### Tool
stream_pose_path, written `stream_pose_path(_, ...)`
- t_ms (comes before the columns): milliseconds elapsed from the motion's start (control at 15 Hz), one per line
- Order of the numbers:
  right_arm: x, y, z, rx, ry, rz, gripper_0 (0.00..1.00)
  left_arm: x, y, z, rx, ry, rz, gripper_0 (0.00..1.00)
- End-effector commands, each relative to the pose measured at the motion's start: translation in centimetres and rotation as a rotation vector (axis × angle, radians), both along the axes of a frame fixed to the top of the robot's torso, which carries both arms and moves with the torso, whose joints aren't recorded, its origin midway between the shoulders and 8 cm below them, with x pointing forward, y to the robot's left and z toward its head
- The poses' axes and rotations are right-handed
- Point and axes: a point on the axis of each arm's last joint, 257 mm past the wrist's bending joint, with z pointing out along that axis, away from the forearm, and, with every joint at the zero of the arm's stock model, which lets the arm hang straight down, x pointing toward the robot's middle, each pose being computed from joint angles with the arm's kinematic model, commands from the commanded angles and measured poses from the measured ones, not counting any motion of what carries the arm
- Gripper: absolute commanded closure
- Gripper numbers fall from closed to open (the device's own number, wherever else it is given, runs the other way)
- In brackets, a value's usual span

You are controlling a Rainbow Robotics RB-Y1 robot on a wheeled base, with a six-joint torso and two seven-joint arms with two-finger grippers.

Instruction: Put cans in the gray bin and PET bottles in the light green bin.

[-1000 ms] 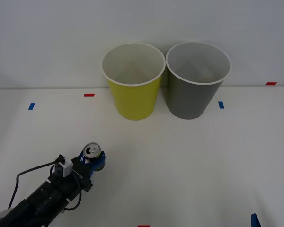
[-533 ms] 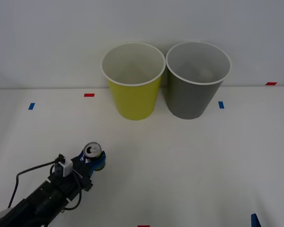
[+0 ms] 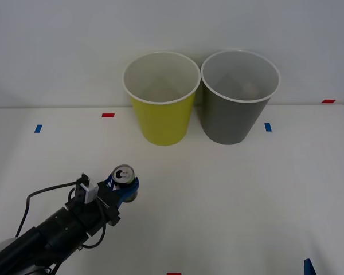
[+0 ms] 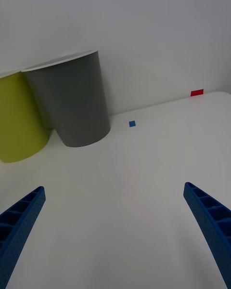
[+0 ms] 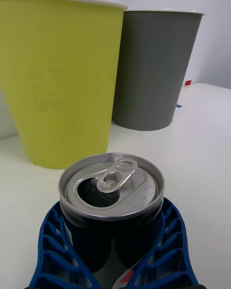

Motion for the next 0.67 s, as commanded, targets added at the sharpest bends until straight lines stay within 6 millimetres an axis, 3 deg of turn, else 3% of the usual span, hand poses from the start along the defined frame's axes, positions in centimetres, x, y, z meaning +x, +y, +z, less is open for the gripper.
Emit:
stream_pose_path(67,0.0,0.0,0.0,0.0,0.0,0.0,0.0,0.2,-0.7,2.1,0.035,-0.005,-0.017,1.0)
stream_pose_path(333,0.0,0.0,0.0,0.0,0.0,0.0,0.0,-1.2,-0.4,7.5,0.138,0.018,0.033,1.0)
stream_pose_path(667,0.0,0.0,0.0,0.0,0.0,0.0,0.0,-1.9,0.1,12.6,0.229,0.03,0.079,1.0)
